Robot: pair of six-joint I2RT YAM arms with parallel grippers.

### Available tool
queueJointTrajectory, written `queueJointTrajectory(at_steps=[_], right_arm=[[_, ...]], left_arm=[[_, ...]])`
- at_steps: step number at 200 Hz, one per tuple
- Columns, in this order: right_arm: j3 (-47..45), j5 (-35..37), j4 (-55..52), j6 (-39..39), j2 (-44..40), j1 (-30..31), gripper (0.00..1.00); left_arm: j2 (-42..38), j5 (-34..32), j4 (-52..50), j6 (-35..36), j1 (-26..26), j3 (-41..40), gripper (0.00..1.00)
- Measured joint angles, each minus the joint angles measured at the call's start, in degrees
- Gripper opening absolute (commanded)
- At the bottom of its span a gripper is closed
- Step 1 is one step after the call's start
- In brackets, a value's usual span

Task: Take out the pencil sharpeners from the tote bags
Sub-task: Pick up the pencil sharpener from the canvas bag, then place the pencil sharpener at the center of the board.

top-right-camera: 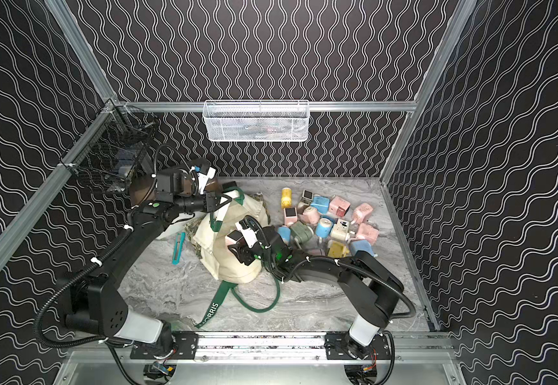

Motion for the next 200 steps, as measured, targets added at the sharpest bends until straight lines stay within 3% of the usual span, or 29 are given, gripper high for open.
queueJointTrajectory(at_steps=[91,146,200], right_arm=[[-4.0,2.5,-20.8,0.8,-22.2,1.9,0.4],[-9.0,12.6,-30.4,4.8,-37.0,1.9,0.43],[-12.1,21.8,-43.4,15.8,-40.7,1.9,0.43]], left_arm=[[0.9,-0.7,1.2,-1.6,0.5,-0.3,0.0],[1.0,-0.7,1.5,-1.8,0.7,-0.3,0.0],[1.0,-0.7,1.6,-1.8,0.8,-0.3,0.0]])
